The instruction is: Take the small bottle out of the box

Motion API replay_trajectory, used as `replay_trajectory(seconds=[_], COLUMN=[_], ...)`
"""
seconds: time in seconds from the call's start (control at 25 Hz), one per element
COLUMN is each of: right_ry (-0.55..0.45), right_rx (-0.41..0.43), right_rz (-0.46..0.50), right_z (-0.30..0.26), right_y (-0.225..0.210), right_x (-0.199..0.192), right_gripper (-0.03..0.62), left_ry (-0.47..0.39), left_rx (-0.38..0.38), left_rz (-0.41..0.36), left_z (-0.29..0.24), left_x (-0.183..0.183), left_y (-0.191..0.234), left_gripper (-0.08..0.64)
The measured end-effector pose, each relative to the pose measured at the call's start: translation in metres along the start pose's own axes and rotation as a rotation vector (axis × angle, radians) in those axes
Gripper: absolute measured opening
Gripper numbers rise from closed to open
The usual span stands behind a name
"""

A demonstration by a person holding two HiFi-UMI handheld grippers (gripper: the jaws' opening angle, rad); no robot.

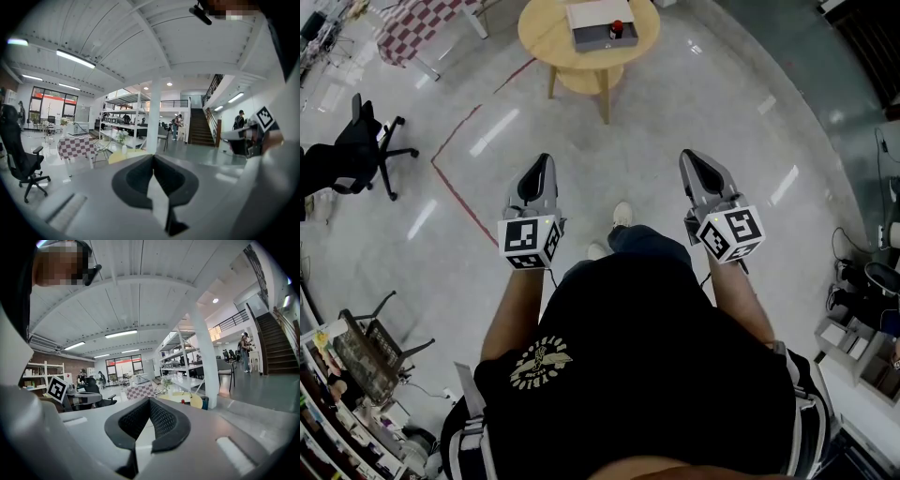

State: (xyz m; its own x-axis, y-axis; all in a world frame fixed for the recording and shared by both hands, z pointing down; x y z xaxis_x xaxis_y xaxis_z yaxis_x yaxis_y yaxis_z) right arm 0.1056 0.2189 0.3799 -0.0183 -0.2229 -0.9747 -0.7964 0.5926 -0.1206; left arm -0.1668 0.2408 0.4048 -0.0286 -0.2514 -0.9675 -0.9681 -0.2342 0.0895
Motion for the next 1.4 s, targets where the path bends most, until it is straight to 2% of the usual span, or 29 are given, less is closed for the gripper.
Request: replay_trajectory(seconds=[0.2, 0.6, 0.76, 1.04, 1.4], right_ry=[-0.017, -0.064, -0.081, -0.093, -0.052], right_rx=[0.007, 0.053, 0.069, 0.075, 0.122], right_rz=[0.006, -0.033, -0.05, -0.086, -0.104], right_z=[-0.013, -0.043, -0.046, -0.05, -0.06], right_y=[-0.028, -0.07, -0.089, -0.13, -0.137], right_x=[0.013, 0.027, 0.031, 0.033, 0.024], right_gripper=[0.008, 0.008, 0.008, 0.008, 0.008], left_ry=[-0.01, -0.028, -0.03, -0.026, 0.005], left_rx=[-0.006, 0.005, 0.019, 0.073, 0.121], left_rz=[-0.016, -0.096, -0.088, -0.086, -0.104], left_z=[-0.033, -0.091, -0.109, -0.116, -0.111], left_x=[0.016, 0.06, 0.07, 0.077, 0.08], left_y=[-0.012, -0.024, -0.03, -0.044, -0.039], left_gripper=[0.0, 0.0, 0.0, 0.0, 0.0])
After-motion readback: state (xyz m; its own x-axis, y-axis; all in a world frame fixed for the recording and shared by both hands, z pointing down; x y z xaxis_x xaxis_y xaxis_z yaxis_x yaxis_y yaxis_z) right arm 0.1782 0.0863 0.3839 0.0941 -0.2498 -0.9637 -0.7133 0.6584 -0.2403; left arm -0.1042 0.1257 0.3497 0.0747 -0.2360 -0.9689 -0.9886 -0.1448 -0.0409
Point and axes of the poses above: the fingertips, and each gripper's own axes: z backward along the fingers, y to its left, x out of its top, the point moved 3 cm from there along z, backward along the fingers, and after that the axes turned 2 degrees about z, right-handed, at the moved point
